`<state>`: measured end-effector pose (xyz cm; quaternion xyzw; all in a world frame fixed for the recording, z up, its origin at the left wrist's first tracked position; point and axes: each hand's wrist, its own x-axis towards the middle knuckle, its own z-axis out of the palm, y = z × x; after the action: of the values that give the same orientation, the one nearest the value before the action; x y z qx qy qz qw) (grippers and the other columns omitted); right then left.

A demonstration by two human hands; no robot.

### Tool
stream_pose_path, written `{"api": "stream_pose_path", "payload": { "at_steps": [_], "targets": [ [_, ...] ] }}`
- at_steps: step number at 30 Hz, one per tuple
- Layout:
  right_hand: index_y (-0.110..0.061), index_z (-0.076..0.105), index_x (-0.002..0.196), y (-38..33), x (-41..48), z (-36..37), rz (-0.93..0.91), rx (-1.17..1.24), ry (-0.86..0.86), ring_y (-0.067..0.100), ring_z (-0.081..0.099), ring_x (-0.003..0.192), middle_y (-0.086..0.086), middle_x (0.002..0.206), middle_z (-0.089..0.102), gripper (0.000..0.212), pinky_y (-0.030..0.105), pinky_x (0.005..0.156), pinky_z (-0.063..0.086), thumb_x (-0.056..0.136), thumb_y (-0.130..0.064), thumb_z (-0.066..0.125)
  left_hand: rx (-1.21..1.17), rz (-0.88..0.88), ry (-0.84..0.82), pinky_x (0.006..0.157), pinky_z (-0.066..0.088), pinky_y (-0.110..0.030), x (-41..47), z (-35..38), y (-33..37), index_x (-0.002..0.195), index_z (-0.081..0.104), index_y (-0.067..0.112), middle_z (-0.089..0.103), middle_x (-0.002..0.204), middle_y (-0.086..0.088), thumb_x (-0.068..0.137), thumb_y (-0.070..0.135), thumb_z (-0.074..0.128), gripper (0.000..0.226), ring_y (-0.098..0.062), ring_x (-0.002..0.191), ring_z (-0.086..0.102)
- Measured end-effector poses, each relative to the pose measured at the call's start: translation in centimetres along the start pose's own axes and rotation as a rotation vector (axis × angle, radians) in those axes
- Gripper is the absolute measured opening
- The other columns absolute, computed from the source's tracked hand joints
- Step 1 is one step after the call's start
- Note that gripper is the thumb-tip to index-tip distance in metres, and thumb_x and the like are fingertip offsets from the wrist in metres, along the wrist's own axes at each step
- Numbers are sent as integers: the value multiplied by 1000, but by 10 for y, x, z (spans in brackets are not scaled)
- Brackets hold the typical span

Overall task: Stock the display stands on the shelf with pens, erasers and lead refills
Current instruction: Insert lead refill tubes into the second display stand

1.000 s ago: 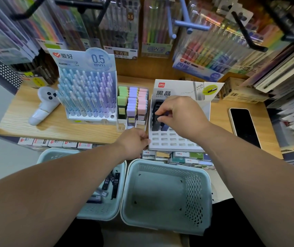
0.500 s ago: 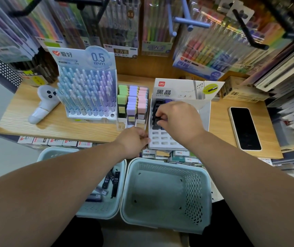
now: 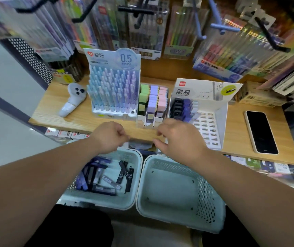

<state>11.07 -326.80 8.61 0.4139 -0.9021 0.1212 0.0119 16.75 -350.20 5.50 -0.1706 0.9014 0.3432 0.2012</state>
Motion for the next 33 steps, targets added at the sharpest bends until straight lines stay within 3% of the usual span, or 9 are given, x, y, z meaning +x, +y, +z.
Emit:
{"api": "stream_pose_path", "payload": {
  "at_steps": [4, 6, 8, 10, 13, 18, 25, 30, 33],
  "targets": [
    [-24, 67, 95, -21, -8, 37, 239, 137, -428, 20, 61, 85, -4, 94, 62, 34, 34, 73, 52, 92, -57, 59, 175, -82, -41, 70, 51, -28, -22, -11, -65, 83, 69, 28, 71, 90, 3, 90, 47, 66, 20, -12, 78, 63],
    [-20, 68, 94, -28, -8, 59, 440, 302, -528, 24, 65, 85, 1, 93, 68, 40, 38, 77, 55, 92, -59, 61, 201, -158, -77, 72, 46, -27, -34, -11, -98, 91, 67, 29, 69, 95, 3, 89, 47, 67, 18, -12, 83, 61],
    [-7, 70, 93, -36, -7, 83, 642, 505, -516, 35, 69, 82, 14, 94, 71, 45, 48, 78, 59, 93, -52, 65, 154, -275, -70, 81, 48, -30, -47, -10, -130, 108, 66, 26, 67, 107, -2, 88, 49, 69, 31, -19, 94, 62],
    [-12, 66, 82, -45, -9, 104, 809, 648, -447, 33, 71, 83, 14, 92, 71, 33, 50, 81, 59, 90, -43, 72, 76, -381, -15, 93, 49, -35, -57, -8, -159, 120, 66, 20, 66, 119, -7, 87, 48, 72, 44, -26, 105, 62],
    [-22, 65, 88, -50, -14, 135, 937, 716, -344, 25, 70, 82, 4, 90, 71, 26, 43, 82, 60, 79, -38, 83, -107, -472, 92, 90, 54, -41, -59, -1, -189, 112, 70, 17, 71, 108, -8, 85, 45, 75, 39, -28, 95, 67],
    [-23, 63, 90, -48, -22, 159, 886, 643, -212, 9, 60, 67, -4, 76, 65, 25, 24, 56, 44, 80, -31, 84, -245, -494, 85, 74, 47, -36, -33, 38, -186, 99, 69, 7, 69, 95, -15, 88, 43, 71, 37, -35, 92, 65],
    [-27, 63, 91, -44, -39, 175, 818, 711, -97, 11, 52, 59, -2, 69, 57, 25, 24, 53, 39, 79, -31, 84, -45, -568, 144, 72, 45, -29, -18, 71, -193, 107, 63, 13, 67, 84, -6, 93, 34, 65, 25, -21, 72, 59],
    [-27, 63, 91, -42, -43, 181, 773, 724, -53, 8, 47, 57, -2, 67, 52, 24, 25, 53, 38, 79, -30, 84, -125, -669, 161, 68, 51, -31, -7, 90, -195, 115, 58, 15, 70, 99, -11, 81, 41, 74, 46, -24, 75, 65],
    [-29, 62, 91, -41, -46, 181, 744, 733, -45, 9, 47, 58, -2, 68, 52, 25, 22, 52, 39, 80, -31, 84, -137, -705, 100, 84, 58, -43, 8, 106, -191, 133, 49, 18, 58, 123, -15, 71, 48, 77, 74, -34, 91, 66]
  ]
}}
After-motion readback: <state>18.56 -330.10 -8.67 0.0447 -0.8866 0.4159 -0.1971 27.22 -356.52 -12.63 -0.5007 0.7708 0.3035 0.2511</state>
